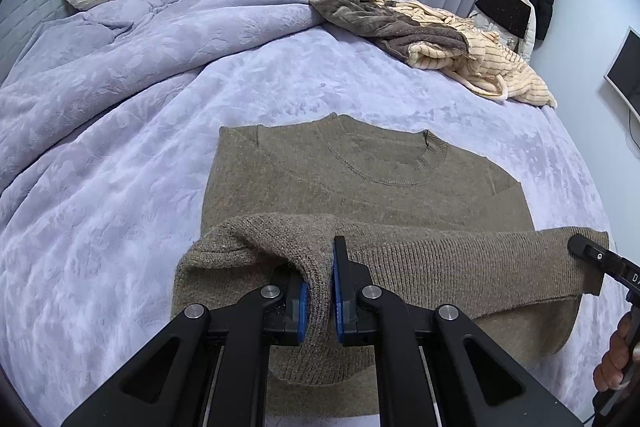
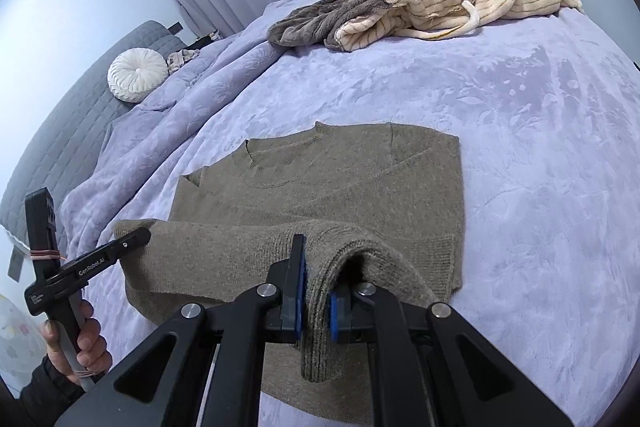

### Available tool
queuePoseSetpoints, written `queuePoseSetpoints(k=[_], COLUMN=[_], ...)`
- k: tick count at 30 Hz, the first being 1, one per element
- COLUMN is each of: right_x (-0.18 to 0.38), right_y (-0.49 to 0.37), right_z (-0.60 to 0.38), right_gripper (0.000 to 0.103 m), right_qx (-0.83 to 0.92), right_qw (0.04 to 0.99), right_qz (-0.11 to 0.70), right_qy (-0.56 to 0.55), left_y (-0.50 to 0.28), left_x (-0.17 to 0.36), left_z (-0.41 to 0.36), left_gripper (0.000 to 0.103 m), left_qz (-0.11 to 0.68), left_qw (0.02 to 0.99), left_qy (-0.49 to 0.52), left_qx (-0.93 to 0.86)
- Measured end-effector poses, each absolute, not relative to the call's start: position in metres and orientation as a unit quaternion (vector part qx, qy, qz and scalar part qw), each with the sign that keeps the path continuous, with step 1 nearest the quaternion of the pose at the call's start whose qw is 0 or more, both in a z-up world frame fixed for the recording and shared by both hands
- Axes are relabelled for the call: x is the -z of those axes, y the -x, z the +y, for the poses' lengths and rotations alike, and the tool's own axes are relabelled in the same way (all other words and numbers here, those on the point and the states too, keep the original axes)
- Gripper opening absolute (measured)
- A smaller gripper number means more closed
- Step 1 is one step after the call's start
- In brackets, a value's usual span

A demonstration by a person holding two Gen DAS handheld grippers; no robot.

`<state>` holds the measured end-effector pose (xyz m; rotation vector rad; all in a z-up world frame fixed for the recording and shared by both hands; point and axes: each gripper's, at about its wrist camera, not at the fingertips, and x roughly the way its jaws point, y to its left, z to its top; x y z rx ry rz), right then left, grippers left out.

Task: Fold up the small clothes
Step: 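Lift the hem with both tools and carry it toward the collar, then lay the hem near the collar and open both tools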

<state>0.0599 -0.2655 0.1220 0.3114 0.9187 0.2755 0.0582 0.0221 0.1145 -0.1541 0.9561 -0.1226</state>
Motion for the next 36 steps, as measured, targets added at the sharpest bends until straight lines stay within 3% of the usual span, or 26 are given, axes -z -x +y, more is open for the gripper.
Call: queuePoseSetpoints(k=[31, 36], right_x=[-0.037, -0.029], right_y=[-0.190, -0.193], right_z=[-0.278, -0.285], right_gripper=[0.010, 0.011], right_qx=[-0.080, -0.082], right_qw=[0.835, 0.825], right_qz=[0.509, 0.512], right_qy=[-0.193, -0.226], left_y=[-0.189, -0.194], left_x=[-0.035, -0.029], left_z=[0.017, 0.026], left_gripper=[0.011, 0.016], left_qz=[0.523, 0.535], left_qw=[0.847, 0.836], left_qy=[0.077, 0.106], left_qx=[0.047, 0.068])
